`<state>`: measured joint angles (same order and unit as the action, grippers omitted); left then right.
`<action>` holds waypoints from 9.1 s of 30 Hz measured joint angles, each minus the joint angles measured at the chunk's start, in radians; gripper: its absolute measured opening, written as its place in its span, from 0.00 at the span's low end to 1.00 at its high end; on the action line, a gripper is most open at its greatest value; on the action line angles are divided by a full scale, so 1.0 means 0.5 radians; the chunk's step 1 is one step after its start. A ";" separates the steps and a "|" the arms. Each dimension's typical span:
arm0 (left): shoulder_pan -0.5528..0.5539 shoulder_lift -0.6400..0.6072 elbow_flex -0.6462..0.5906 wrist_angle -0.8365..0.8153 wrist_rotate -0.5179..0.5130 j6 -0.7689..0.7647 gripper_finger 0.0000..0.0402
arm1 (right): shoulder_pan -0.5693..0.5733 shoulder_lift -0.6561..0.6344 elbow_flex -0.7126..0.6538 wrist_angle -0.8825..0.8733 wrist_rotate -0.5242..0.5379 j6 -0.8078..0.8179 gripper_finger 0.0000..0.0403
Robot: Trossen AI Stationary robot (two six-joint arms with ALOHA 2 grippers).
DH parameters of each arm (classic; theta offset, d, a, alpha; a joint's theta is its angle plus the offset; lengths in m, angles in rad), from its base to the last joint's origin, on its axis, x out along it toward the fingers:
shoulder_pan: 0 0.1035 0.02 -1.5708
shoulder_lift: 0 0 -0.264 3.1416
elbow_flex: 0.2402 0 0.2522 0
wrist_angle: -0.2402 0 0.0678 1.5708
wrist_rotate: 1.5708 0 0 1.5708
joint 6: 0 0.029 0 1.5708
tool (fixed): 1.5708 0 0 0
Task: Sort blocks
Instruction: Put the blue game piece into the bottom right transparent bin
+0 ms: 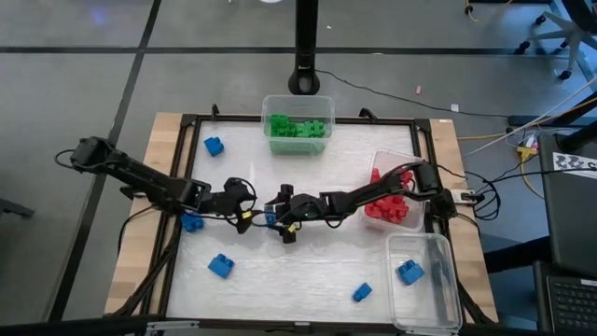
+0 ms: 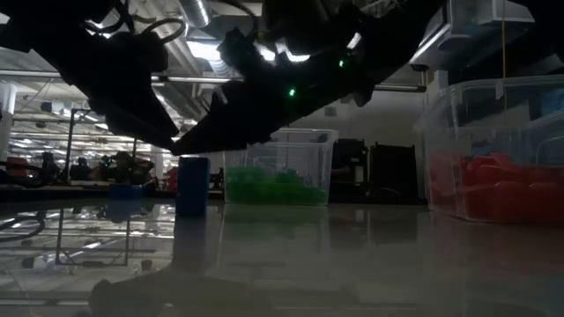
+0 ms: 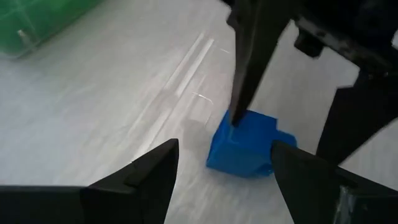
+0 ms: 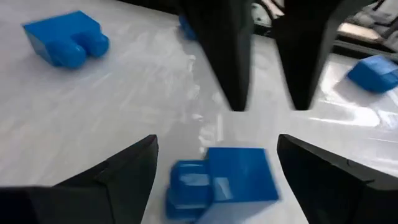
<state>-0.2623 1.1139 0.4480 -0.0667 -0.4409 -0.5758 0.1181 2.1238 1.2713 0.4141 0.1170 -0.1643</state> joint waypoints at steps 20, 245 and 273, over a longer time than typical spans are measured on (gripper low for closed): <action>-0.001 0.177 0.001 0.005 -0.051 -0.090 0.61 | -0.013 0.146 0.000 0.206 0.095 0.004 0.81; 1.006 0.888 0.568 -1.048 -0.250 0.365 0.00 | 0.300 -0.970 -0.947 -0.400 0.564 -0.354 0.91; -0.035 0.859 0.800 -0.262 0.094 0.681 0.00 | 0.291 -0.895 -0.945 -0.069 0.507 -0.002 0.91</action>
<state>-0.2797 1.5432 0.8482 -0.1978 -0.3939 -0.2352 0.2637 1.6763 0.7990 0.3796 0.3707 -0.1653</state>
